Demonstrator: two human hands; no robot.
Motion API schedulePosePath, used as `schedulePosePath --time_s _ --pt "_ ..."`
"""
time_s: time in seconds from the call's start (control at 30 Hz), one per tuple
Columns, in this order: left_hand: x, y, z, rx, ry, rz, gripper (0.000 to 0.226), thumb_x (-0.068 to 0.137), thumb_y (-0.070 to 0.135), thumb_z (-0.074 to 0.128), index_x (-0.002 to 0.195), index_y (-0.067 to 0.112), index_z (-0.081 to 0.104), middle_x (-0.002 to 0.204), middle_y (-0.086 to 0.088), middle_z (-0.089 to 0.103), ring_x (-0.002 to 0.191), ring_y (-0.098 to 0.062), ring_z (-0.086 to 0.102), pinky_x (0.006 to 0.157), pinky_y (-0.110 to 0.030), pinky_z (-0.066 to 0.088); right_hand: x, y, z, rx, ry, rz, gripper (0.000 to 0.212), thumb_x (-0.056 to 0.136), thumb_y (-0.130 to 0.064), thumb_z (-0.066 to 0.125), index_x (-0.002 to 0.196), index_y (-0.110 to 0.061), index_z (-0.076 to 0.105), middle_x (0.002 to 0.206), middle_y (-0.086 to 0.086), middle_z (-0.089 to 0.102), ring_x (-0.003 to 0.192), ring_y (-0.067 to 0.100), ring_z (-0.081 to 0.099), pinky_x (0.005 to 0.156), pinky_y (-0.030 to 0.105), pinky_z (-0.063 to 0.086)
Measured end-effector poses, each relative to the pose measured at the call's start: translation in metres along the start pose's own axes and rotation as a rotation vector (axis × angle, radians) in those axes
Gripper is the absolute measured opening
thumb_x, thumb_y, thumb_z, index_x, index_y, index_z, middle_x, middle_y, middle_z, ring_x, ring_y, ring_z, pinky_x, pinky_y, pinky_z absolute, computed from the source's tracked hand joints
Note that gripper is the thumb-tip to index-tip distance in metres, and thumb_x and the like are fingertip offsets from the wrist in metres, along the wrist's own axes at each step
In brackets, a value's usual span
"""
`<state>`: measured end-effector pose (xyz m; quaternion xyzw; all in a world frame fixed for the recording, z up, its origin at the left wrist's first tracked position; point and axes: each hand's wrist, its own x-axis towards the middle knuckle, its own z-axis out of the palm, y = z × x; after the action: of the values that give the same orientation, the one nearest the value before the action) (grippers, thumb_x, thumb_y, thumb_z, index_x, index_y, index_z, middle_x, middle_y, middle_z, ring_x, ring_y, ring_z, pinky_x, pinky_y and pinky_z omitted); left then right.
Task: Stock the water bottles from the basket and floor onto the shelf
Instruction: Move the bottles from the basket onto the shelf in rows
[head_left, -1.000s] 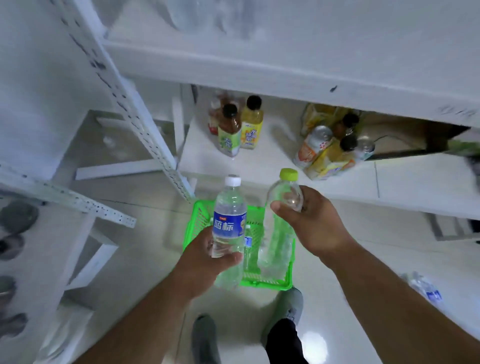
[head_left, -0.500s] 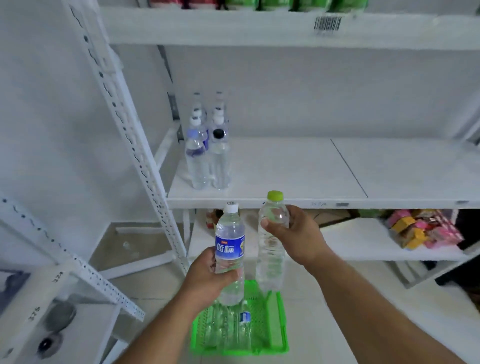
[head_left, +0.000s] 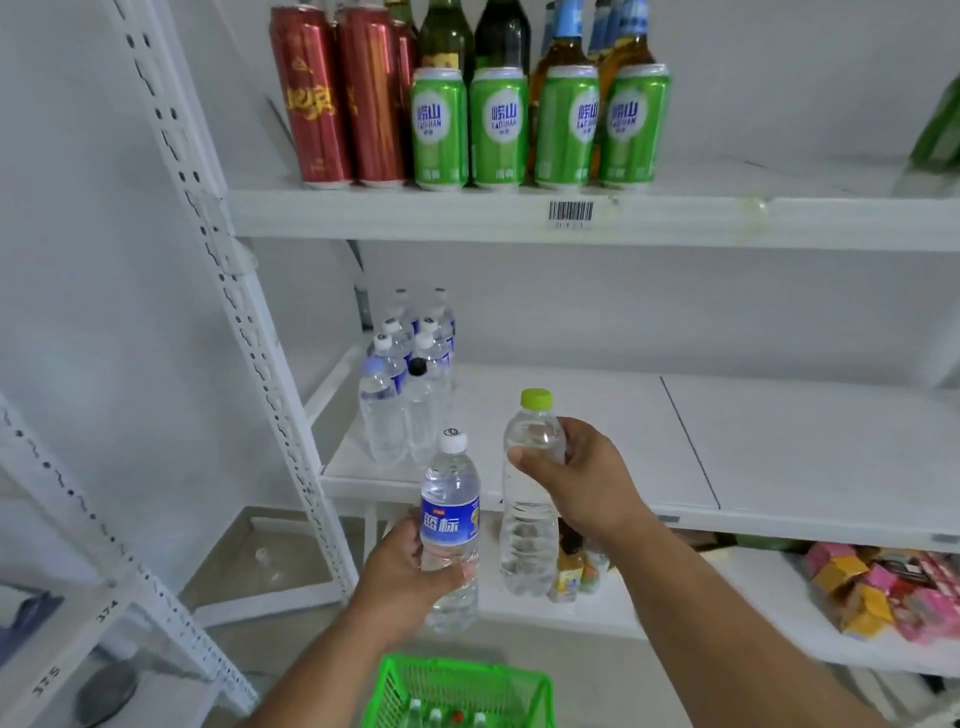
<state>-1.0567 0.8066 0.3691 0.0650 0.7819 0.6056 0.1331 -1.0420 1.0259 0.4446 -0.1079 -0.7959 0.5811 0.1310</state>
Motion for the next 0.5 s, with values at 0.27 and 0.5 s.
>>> schedulePosePath --time_s 0.27,0.5 --pt "0.028 0.025 0.029 -0.022 0.034 0.001 0.045 0.071 0.001 0.084 0.109 0.017 0.065 0.099 0.002 0.077 0.094 -0.015 0.073 0.091 -0.038 0.057 0.038 -0.008 -0.033 0.025 -0.042 -0.037 0.032 0.081 -0.033 0.081 0.109 -0.024 0.069 0.094 -0.010 0.075 0.082 -0.001 0.069 0.072 0.018 0.048" --pt "0.082 0.033 0.028 -0.034 0.040 -0.002 0.051 0.066 0.013 0.089 0.108 0.030 0.064 0.098 0.011 0.076 0.088 -0.004 0.072 0.083 -0.028 0.056 0.083 -0.005 -0.027 0.049 0.025 -0.012 0.037 0.079 -0.032 0.082 0.112 -0.024 0.067 0.098 -0.008 0.074 0.088 0.007 0.069 0.077 0.022 0.054"
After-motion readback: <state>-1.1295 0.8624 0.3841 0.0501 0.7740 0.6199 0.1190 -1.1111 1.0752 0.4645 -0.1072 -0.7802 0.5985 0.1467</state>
